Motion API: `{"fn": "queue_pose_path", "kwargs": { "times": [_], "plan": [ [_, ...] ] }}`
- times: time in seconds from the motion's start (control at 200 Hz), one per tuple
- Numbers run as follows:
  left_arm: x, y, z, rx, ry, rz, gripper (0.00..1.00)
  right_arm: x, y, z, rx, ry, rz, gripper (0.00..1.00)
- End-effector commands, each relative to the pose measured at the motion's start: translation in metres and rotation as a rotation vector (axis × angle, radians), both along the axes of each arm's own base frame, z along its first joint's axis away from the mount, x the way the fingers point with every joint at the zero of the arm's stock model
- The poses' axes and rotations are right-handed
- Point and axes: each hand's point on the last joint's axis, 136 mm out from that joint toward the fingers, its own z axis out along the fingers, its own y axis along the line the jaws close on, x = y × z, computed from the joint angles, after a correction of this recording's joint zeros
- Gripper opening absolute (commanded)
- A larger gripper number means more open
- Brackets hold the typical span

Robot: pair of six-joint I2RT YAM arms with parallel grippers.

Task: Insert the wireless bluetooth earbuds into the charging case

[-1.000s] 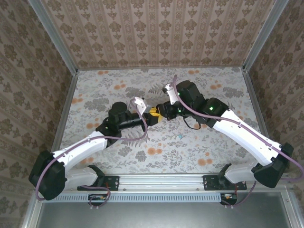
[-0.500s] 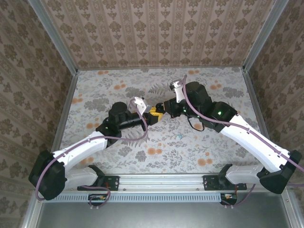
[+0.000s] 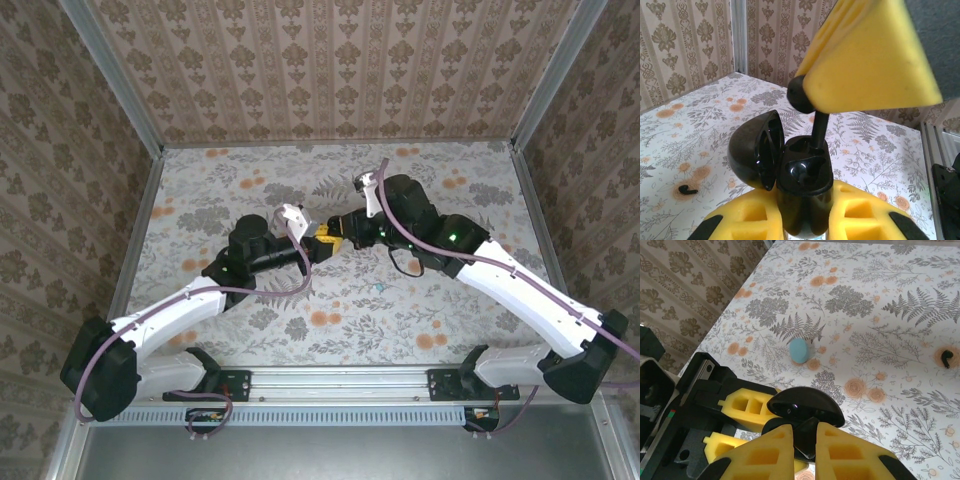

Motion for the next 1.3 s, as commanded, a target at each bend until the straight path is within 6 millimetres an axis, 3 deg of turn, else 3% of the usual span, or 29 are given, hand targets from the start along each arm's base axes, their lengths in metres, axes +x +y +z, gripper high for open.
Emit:
{"fn": "queue_pose_path", "kwargs": {
  "times": [0.0, 0.29, 0.605, 0.785, 1.065, 1.295],
  "plan": [
    [-0.002, -0.002, 0.014, -0.017, -0.051, -0.006, 0.00, -0.002, 0.006, -0.006, 0.018, 0.026, 0.004, 0.14],
    [-0.002, -0.001, 0.013, -0.015, -0.051, -0.006, 0.00, -0.001, 0.009, -0.011, 0.010, 0.047, 0.003, 0.14],
    [-0.001, 0.000, 0.013, -0.013, -0.061, 0.002, 0.00, -0.004, 0.012, -0.031, -0.022, 0.118, -0.009, 0.15],
    [-0.002, 0.000, 0.013, -0.013, -0.061, 0.002, 0.00, -0.004, 0.011, -0.039, -0.042, 0.144, -0.019, 0.25],
    [-0.003, 0.001, 0.012, -0.015, -0.058, 0.001, 0.00, 0.001, -0.006, -0.009, -0.021, 0.076, -0.094, 0.47],
    [-0.004, 0.001, 0.012, -0.016, -0.059, 0.000, 0.00, 0.003, -0.023, 0.012, 0.042, 0.049, -0.147, 0.51]
  ]
}}
